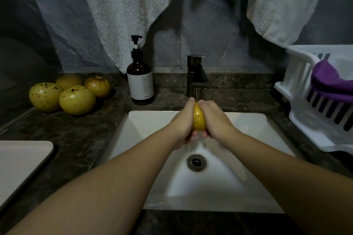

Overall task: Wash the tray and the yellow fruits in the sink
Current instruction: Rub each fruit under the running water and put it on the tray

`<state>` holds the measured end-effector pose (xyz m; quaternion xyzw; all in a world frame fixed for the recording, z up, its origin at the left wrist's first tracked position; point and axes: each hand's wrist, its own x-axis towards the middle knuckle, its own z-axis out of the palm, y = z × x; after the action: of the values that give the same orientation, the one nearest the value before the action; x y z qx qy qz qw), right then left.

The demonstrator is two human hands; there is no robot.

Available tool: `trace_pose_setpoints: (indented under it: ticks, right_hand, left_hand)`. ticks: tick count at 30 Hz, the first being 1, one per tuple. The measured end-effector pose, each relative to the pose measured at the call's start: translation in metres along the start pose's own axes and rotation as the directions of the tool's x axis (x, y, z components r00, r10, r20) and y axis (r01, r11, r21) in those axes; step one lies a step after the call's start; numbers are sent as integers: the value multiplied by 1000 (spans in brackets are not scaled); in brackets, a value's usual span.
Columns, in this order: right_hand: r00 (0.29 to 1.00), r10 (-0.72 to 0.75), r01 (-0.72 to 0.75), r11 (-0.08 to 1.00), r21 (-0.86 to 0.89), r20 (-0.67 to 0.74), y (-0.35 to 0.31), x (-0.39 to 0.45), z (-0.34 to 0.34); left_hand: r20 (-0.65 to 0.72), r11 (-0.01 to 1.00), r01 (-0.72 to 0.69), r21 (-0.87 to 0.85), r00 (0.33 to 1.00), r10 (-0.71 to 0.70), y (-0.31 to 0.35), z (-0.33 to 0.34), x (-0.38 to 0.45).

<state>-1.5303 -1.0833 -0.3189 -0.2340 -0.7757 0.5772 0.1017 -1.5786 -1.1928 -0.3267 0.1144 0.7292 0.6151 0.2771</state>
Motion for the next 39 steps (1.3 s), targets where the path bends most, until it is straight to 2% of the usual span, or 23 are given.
trace_pose_setpoints:
  ticks: [3,4,6,7,10,11,13,15,16,18,19,22,25,26,27,29,30,32,33,36,37,39]
  right_hand:
    - [976,193,-203,974,98,101,1,-3,0]
    - [979,177,-186,978,91,98,1,-3,0]
    - [998,32,-32,999,-2,48,2,-3,0]
    - [999,-5,6,1000,-9,33,1,-3,-1]
    - [977,166,-175,983,61,135,2,-3,-3]
    - [975,171,-183,980,74,145,1,-2,-3]
    - [997,19,-17,999,-30,71,1,-2,0]
    - [996,-93,93,995,-29,15,0,-3,2]
    - [998,-56,57,998,-16,36,1,-2,3]
    - [989,119,-127,988,90,90,-1,-2,3]
    - [989,127,-134,987,90,81,-2,-2,3]
    - [999,-41,41,999,0,-4,1,1,5]
    - [995,94,-97,992,78,36,1,2,5]
    - [997,79,-81,994,72,27,2,3,4]
    - [1000,5,-5,1000,-9,7,1,1,5]
    - [993,-117,116,992,-38,-11,3,1,5]
    - [995,-97,97,995,-29,2,3,1,5]
    - [997,64,-67,996,57,51,1,0,4]
    - [992,104,-110,990,93,64,2,2,4]
    - [997,-60,59,998,7,41,1,0,6]
    - [998,-41,40,999,28,44,1,0,6]
    - [992,99,-105,992,66,84,0,0,5]
  left_hand:
    - [-106,991,-59,117,992,71,0,-1,4]
    - [-88,995,-27,98,995,36,-1,-1,3]
    - [13,997,76,8,997,-76,-2,-1,0]
    - [24,997,78,-2,997,-78,-1,-2,1]
    - [-77,996,-51,78,995,57,-1,-1,6]
    - [-75,993,-69,95,994,76,-1,0,5]
    - [11,1000,19,14,1000,-19,-2,0,2]
    - [52,995,82,-52,996,-79,-2,-1,1]
    - [14,997,57,-54,998,-56,-2,-1,3]
    - [-97,999,-41,31,994,44,-3,-1,8]
    - [-93,998,-46,49,994,50,-3,-1,6]
    - [45,998,46,-41,998,-44,-3,-2,4]
    - [-56,1000,-27,8,998,27,-2,-2,6]
    - [-44,1000,-21,15,999,22,-3,-3,6]
    - [-3,1000,10,6,1000,-10,-2,-4,3]
    - [51,999,37,-6,998,-37,-2,-6,0]
    - [15,1000,4,15,1000,-4,-3,-6,2]
    - [-91,994,-78,73,992,85,-3,-6,4]
    - [-94,994,-79,71,992,86,-4,-7,4]
    - [41,998,42,-48,998,-40,-2,-8,0]
    - [24,998,36,-57,999,-35,-2,-9,1]
    - [-71,999,-37,-26,997,35,-1,-8,4]
